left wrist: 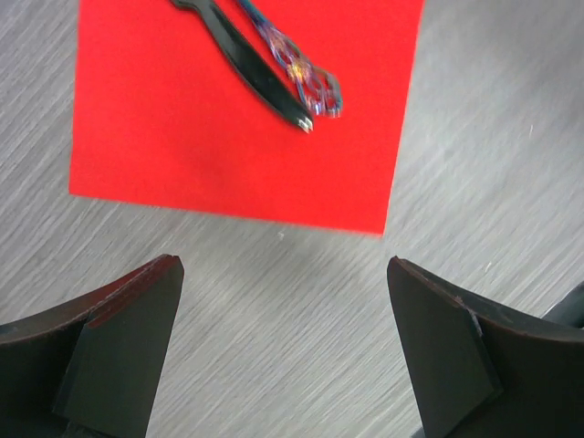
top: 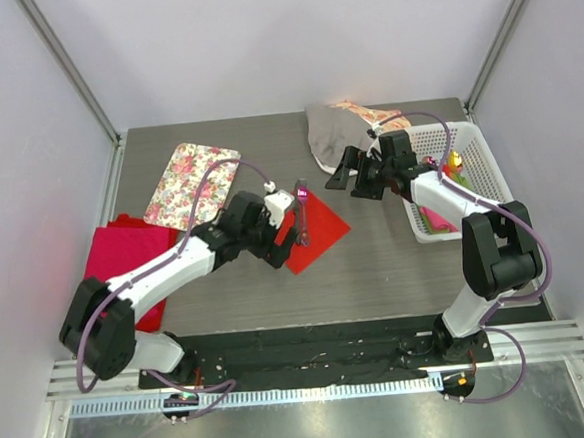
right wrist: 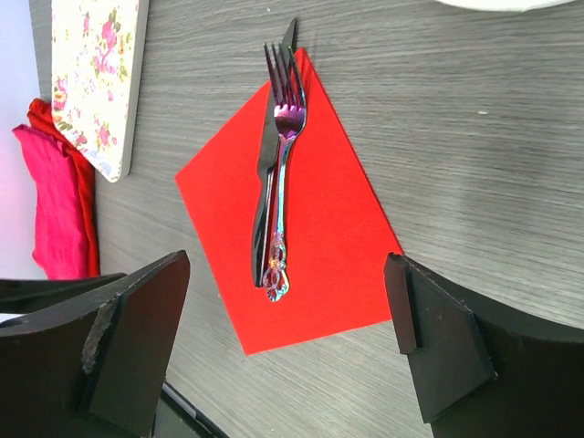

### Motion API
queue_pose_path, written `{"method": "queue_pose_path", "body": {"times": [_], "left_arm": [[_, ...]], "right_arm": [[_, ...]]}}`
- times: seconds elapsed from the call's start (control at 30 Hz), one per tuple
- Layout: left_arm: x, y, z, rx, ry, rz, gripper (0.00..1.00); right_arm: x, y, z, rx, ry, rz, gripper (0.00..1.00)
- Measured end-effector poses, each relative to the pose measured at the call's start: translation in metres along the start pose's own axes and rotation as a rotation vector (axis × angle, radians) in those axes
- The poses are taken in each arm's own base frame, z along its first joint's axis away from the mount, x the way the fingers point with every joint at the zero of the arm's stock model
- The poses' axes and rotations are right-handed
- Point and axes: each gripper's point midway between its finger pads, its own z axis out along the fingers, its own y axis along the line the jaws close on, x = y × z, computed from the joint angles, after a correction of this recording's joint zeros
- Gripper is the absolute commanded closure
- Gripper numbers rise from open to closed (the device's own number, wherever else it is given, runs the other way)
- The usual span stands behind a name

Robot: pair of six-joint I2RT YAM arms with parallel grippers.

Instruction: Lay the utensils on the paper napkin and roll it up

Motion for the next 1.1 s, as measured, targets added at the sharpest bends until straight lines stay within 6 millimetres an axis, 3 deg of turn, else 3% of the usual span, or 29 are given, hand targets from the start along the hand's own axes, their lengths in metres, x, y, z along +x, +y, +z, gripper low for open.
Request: {"method": "queue_pose_path", "body": {"times": [0.1,0.23,0.37,0.53,0.73,0.93,1.1], "left_arm": [[0.012,-0.004,-0.012,0.020,-0.052,0.114,0.00],[-0.002,-0.009,-0.023,0.037,-0.133,0.249,0.00],[-0.003,-0.018,-0.017,0.094,-0.127,0.330,0.00],[0.006,-0.023,-0.002,0.115,-0.127,0.410,0.34],[0.024,-0.027,0.016,0.145,-0.111,0.531,0.42],[0.037,-0.039,0.034,0.203,-0.082,0.641,0.42],[0.045,-0.048,0.040,0.241,-0.066,0.687,0.52]], "right_arm": [[0.003,0.001,0.002,-0.007,0.013,-0.002,0.03],[0.007,0.002,0.004,-0.013,0.027,-0.004,0.03],[0.012,0.000,0.009,-0.011,0.043,-0.003,0.02],[0.017,-0.002,0.013,-0.006,0.060,-0.002,0.03],[0.021,-0.006,0.017,0.000,0.075,0.005,0.03],[0.026,-0.011,0.022,0.008,0.091,0.013,0.03],[0.027,-0.013,0.025,0.012,0.097,0.016,0.03]]}}
